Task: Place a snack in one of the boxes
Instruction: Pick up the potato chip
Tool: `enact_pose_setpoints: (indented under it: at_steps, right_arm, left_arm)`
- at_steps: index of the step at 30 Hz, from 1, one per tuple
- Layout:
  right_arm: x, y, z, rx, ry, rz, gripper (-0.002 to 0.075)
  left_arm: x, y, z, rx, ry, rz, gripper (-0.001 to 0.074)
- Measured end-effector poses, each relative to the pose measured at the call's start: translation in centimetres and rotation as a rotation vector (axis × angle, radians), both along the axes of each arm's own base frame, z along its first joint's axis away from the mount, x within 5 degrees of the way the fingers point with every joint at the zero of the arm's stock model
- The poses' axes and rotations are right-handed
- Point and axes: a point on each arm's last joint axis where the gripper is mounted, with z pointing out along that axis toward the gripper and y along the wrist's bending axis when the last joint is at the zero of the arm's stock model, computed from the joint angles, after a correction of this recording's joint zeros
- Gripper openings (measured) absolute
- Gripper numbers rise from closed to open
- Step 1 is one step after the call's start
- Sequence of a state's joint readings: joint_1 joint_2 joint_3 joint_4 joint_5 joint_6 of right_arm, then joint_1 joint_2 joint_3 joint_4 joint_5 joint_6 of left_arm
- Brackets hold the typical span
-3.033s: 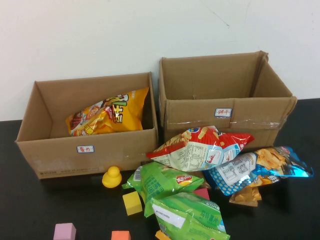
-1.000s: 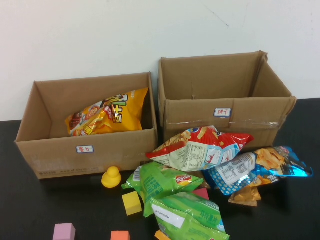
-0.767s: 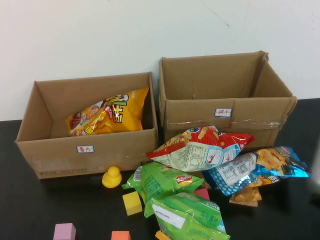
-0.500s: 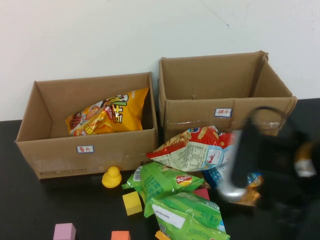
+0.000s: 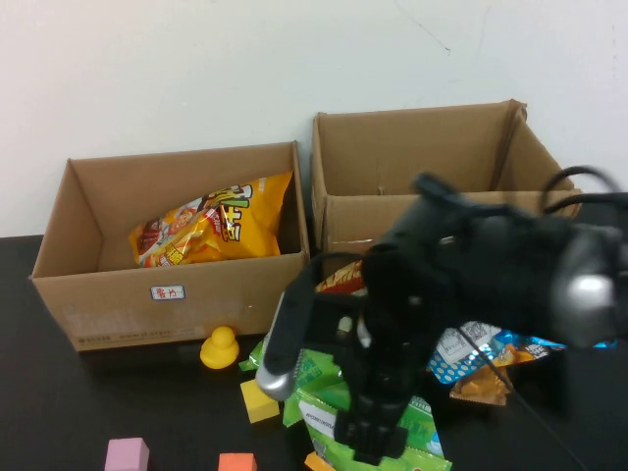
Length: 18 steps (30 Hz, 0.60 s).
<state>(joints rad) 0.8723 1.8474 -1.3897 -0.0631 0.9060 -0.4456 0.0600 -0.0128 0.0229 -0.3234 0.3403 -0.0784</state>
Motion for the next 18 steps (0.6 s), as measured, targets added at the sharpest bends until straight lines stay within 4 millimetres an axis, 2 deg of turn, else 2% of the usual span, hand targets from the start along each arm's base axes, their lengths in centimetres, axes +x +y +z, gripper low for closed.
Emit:
enact_pose_setpoints:
  at_steps: [6, 8, 10, 13, 14, 15, 18]
  right_arm:
    - [1.1, 1.3, -2.9, -0.023, 0.022, -0.004, 0.069]
    - [1.1, 1.4, -3.2, -0.023, 0.025, -0.015, 0.0646]
    - [1.3, 1.6, -2.8, -0.013, 0.017, -0.019, 0.0517]
    - [1.4, 1.6, -1.6, 0.004, 0.005, -0.026, 0.0192]
    - [1.3, 1.6, -1.1, 0.009, 0.001, -0.028, 0.0129]
    - [1.3, 1.5, -0.4, 0.018, -0.005, -0.031, 0.0089]
    - [0.9, 1.0, 2.4, 0.045, -0.024, -0.046, 0.0041]
  left_arm:
    - [0.0, 0.0, 0.0, 0.0, 0.0, 0.0, -0.0003]
    - [0.0, 0.0, 0.0, 0.0, 0.0, 0.0, -0.0003]
    - [0.0, 0.0, 0.0, 0.0, 0.0, 0.0, -0.0003]
    - [0.0, 0.0, 0.0, 0.0, 0.001, -0.001, -0.0003]
    - [0.0, 0.0, 0.0, 0.0, 0.001, -0.001, -0.0003]
    - [0.0, 0.0, 0.0, 0.0, 0.001, -0.001, -0.0003]
    - [0.0, 0.0, 0.0, -0.002, 0.003, -0.001, -0.0003]
